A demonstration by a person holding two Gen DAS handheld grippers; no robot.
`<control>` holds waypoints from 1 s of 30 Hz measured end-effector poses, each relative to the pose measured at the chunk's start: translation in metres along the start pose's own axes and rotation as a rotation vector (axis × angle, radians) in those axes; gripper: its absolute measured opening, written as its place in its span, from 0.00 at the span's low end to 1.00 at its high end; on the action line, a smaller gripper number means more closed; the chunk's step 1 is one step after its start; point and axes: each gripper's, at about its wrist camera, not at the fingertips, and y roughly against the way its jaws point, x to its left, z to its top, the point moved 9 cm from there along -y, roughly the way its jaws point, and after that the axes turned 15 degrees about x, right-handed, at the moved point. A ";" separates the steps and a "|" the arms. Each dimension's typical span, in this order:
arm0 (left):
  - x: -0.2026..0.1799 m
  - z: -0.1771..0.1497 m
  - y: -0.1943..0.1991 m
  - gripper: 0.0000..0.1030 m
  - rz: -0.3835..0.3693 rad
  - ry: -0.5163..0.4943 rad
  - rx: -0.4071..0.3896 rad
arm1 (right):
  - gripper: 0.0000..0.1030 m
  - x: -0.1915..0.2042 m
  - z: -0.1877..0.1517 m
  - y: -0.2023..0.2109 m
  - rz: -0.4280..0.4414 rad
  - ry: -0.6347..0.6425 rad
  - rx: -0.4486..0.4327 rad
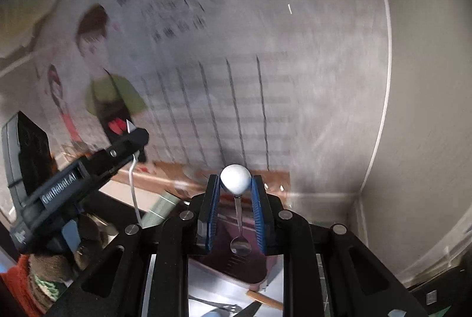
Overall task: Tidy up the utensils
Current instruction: 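Lift both held spoons up toward the purple caddy, then lower both spoons into the purple caddy and open both tools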
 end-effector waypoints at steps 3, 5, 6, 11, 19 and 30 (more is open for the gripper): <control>0.013 -0.008 -0.018 0.35 0.004 0.020 0.011 | 0.19 -0.008 -0.008 -0.028 -0.007 -0.006 0.041; 0.021 -0.013 -0.031 0.35 0.006 0.033 0.034 | 0.19 -0.013 -0.014 -0.042 -0.004 -0.008 0.067; 0.025 -0.017 -0.037 0.35 0.008 0.033 0.051 | 0.19 -0.015 -0.019 -0.049 -0.002 -0.012 0.082; 0.041 -0.047 -0.054 0.40 0.049 0.001 0.146 | 0.22 -0.018 -0.042 -0.076 0.037 -0.008 0.193; 0.052 -0.059 -0.024 0.50 0.197 -0.007 0.215 | 0.31 -0.027 -0.064 -0.060 0.037 0.048 0.216; 0.047 -0.128 0.056 0.58 0.362 -0.098 0.366 | 0.40 -0.087 -0.161 -0.101 -0.026 0.036 0.458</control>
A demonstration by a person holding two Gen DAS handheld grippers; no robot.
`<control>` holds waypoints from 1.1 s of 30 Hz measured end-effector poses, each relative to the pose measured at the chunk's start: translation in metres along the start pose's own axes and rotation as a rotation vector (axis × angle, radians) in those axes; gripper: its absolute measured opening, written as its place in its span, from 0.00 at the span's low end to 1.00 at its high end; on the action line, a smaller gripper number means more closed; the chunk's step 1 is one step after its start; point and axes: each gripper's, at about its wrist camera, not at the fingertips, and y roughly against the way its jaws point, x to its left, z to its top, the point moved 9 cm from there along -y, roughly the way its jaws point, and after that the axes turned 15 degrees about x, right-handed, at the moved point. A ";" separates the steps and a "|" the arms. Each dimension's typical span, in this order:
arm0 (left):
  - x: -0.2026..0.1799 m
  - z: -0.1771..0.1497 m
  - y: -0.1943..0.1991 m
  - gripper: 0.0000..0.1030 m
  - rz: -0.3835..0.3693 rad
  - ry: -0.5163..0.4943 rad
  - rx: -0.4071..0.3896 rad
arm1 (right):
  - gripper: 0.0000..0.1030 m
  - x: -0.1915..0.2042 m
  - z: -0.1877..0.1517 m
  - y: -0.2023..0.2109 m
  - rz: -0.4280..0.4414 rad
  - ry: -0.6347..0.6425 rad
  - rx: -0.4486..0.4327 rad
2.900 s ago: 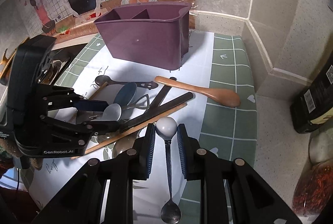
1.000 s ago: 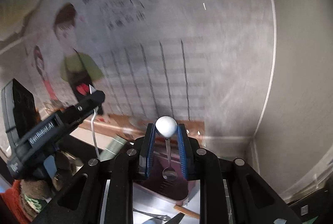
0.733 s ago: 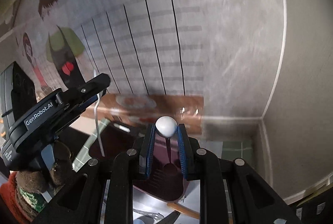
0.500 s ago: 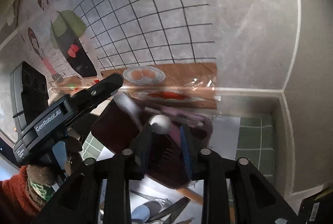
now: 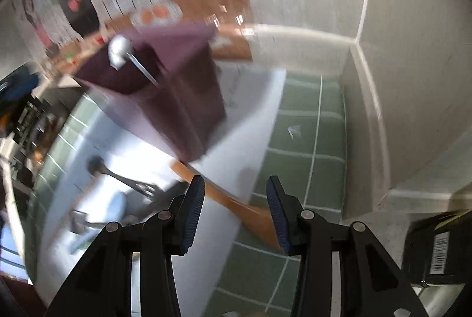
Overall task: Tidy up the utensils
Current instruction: 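Lower both spoons into the purple caddy and open both tools, then grasp the blue spoon with the left tool while the right tool grasps the wooden spoon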
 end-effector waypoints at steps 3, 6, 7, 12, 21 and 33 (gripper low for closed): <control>0.002 -0.028 -0.010 0.58 0.023 -0.002 0.059 | 0.40 -0.008 0.003 -0.013 -0.005 -0.007 0.019; 0.006 -0.058 -0.023 0.58 0.025 -0.014 0.132 | 0.40 -0.014 0.001 -0.021 0.026 -0.035 0.044; 0.008 -0.069 -0.028 0.58 0.030 -0.023 0.159 | 0.40 -0.014 -0.002 -0.022 0.044 -0.042 0.054; 0.017 -0.104 -0.045 0.58 0.042 -0.026 0.245 | 0.41 0.001 -0.035 -0.018 0.085 -0.026 0.067; 0.001 -0.128 -0.055 0.58 0.012 -0.100 0.301 | 0.41 0.058 -0.094 -0.007 0.170 0.027 0.094; -0.032 -0.101 -0.066 0.65 0.005 -0.154 0.265 | 0.40 0.082 -0.087 0.009 0.085 0.060 0.038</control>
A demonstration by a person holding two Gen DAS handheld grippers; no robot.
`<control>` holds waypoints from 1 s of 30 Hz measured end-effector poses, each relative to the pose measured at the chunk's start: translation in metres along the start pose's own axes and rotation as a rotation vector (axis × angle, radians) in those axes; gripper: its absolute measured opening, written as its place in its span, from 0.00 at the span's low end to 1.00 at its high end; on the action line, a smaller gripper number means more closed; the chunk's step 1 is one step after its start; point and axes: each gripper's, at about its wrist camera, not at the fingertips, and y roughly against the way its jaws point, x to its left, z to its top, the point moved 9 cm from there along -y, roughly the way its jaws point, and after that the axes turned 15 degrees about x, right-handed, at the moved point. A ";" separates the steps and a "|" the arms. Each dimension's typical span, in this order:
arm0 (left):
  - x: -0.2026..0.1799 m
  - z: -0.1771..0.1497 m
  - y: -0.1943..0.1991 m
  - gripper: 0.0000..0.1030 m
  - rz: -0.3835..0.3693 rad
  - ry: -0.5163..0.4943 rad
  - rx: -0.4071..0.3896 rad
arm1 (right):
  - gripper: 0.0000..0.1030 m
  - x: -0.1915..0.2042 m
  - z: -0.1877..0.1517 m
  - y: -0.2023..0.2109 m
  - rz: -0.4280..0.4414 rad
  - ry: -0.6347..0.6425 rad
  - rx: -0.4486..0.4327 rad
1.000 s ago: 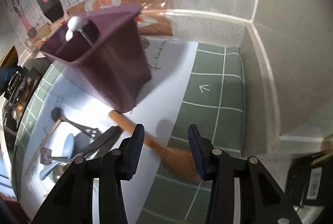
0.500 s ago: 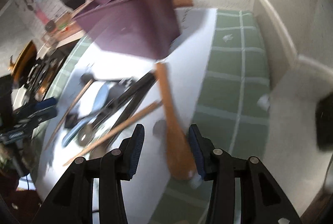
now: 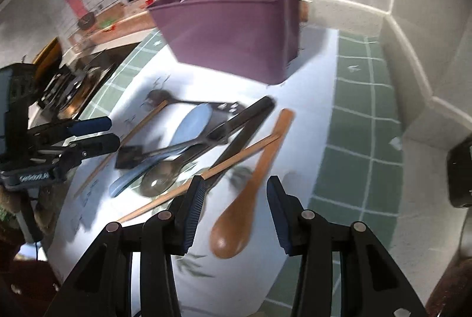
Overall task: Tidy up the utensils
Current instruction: 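Grasp the blue spoon with the left tool while the right tool grasps the wooden spoon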
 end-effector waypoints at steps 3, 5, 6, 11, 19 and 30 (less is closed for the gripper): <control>-0.017 0.021 -0.013 0.65 0.013 -0.047 0.012 | 0.40 -0.008 -0.004 0.007 0.002 -0.021 -0.019; -0.027 0.036 -0.023 0.65 -0.011 -0.051 0.025 | 0.40 -0.015 -0.009 0.010 -0.013 -0.032 -0.026; -0.031 0.041 -0.027 0.65 -0.013 -0.053 0.031 | 0.40 -0.018 -0.010 0.010 -0.020 -0.037 -0.029; -0.047 0.056 -0.046 0.65 0.028 -0.093 0.045 | 0.41 -0.033 -0.021 0.011 -0.010 -0.095 -0.043; -0.053 0.047 -0.055 0.58 0.017 -0.111 0.063 | 0.41 -0.042 -0.027 0.013 -0.009 -0.141 -0.056; -0.046 0.043 -0.054 0.44 0.029 -0.090 0.069 | 0.41 -0.043 -0.030 0.009 0.002 -0.157 -0.048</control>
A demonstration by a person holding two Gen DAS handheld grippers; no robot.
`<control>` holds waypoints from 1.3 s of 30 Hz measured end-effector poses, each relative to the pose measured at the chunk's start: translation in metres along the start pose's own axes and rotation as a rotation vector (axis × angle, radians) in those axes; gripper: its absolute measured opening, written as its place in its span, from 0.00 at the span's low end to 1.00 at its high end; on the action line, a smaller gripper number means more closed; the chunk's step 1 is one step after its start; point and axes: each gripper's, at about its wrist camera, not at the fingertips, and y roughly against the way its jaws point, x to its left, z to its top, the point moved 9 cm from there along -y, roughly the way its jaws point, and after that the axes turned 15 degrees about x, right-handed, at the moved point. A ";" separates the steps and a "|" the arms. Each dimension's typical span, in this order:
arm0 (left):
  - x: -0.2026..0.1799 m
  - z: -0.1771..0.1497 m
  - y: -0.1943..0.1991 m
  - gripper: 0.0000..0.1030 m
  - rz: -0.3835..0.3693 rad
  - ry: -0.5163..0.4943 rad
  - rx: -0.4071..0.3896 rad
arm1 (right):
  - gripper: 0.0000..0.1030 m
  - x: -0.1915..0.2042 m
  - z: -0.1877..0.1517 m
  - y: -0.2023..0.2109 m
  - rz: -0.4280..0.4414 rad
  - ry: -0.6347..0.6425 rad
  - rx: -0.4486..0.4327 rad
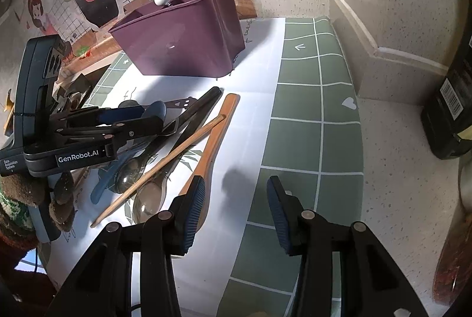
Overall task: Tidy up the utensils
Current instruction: 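Grasp the blue spoon with the left tool while the right tool grasps the wooden spoon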
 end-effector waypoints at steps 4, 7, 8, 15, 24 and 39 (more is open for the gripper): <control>-0.002 0.001 -0.003 0.43 0.014 -0.001 0.012 | 0.41 0.001 -0.001 0.000 -0.001 0.003 -0.001; -0.004 0.004 -0.006 0.43 0.024 0.004 0.019 | 0.41 0.001 -0.001 0.000 -0.003 0.002 -0.001; -0.005 0.005 -0.007 0.43 0.027 0.005 0.020 | 0.41 0.000 -0.001 0.000 -0.004 0.003 -0.001; -0.012 0.006 -0.009 0.33 0.056 -0.006 0.017 | 0.41 0.003 -0.002 0.000 -0.029 0.015 -0.002; 0.021 -0.018 0.021 0.33 0.002 0.087 -0.035 | 0.41 0.009 0.003 0.002 -0.049 0.026 -0.008; 0.065 -0.053 0.085 0.29 -0.034 0.224 -0.181 | 0.29 0.029 0.058 -0.039 -0.191 -0.033 0.032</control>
